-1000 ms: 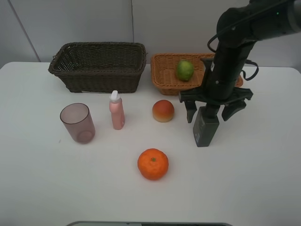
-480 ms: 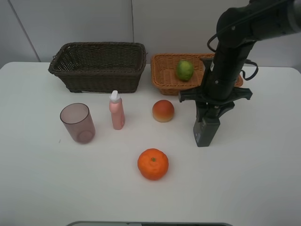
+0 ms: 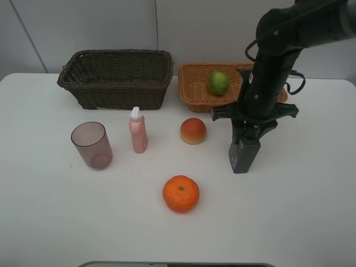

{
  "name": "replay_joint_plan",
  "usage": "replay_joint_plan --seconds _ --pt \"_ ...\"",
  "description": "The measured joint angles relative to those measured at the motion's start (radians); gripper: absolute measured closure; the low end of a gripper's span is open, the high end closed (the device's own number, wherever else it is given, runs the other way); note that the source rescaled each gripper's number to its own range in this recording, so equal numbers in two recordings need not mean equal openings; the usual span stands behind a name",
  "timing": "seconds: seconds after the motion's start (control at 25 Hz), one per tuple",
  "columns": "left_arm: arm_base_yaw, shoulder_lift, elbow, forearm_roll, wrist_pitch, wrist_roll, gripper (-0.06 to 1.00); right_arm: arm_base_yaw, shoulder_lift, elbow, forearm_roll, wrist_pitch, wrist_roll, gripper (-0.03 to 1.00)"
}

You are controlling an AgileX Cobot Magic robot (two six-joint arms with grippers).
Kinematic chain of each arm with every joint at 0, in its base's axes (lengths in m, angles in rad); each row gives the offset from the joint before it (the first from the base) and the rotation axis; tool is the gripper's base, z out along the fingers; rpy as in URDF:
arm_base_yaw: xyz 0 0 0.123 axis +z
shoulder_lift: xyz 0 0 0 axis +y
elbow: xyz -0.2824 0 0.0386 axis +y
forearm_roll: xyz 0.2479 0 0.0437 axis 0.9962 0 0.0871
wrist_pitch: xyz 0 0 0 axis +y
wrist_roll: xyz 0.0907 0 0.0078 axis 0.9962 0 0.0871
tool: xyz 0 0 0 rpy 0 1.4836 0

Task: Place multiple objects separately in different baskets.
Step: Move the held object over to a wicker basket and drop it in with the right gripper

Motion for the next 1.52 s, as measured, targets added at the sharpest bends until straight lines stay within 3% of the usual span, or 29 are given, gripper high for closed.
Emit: replay_joint_plan --seconds 0.12,0.4,0.76,1.04,1.28,1.52 --pt "0.0 0.0 0.0 0.0 0.0 0.0 -0.05 0.002 -0.019 -0.028 -0.001 0.036 -0.018 0.94" --pt "0.0 0.0 0.0 0.0 0.0 0.0 -0.05 0.1 -0.069 -0.28 -0.032 0.183 -0.08 0.94" --pt "0.0 0.0 0.0 0.0 0.0 0.0 -0.05 0.226 0.073 -0.663 -0.057 0.175 -0.093 0.94" --pt "0.0 0.0 0.0 0.0 0.0 0.0 -0.05 0.238 0.193 -0.813 -0.061 0.022 -0.093 0.94" --pt "0.0 0.0 0.0 0.0 0.0 0.0 -0.05 0.238 0.254 -0.82 -0.084 -0.229 -0.094 0.94" --pt "0.0 0.0 0.0 0.0 0.0 0.0 -0.05 0.225 0.339 -0.82 -0.113 -0.391 -0.094 0.94"
